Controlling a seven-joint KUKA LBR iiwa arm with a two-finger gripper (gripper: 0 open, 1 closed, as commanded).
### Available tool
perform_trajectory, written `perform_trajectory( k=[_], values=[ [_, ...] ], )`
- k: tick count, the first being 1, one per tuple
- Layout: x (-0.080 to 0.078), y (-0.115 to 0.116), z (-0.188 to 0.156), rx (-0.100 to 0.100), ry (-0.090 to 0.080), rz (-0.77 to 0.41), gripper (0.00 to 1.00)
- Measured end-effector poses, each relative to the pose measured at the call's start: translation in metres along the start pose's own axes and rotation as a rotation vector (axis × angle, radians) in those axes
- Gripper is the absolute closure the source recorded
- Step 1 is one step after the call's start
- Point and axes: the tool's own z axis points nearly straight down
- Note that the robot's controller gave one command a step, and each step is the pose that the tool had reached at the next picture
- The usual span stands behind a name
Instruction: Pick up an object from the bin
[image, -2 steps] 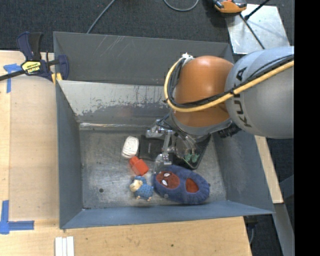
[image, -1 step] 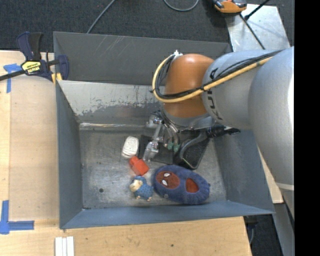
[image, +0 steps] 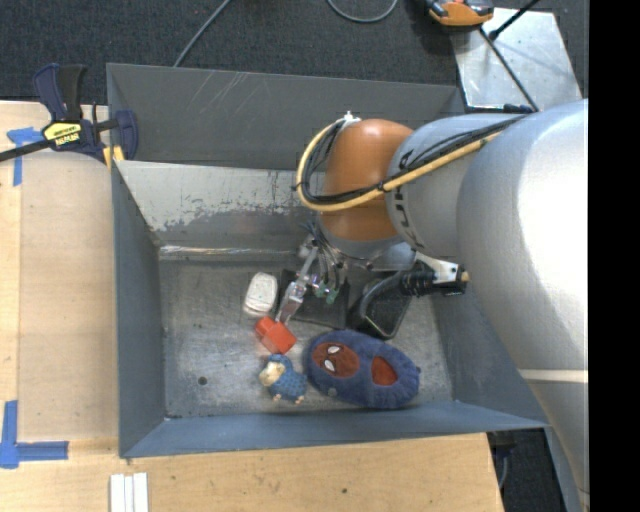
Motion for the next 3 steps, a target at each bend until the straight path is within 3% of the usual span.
perform_trajectory(
  k=[1,2,3],
  values=[
    [-0.0055,0.0022,-0.004,-0.012,-0.025,0.001,1.0],
    [-0.0037,0.0013,-0.0009,-0.008,-0.019,0.001,0.0],
    [-0.0062,0.0017,-0.0033,-0.012,-0.028,0.001,1.0]
  ],
)
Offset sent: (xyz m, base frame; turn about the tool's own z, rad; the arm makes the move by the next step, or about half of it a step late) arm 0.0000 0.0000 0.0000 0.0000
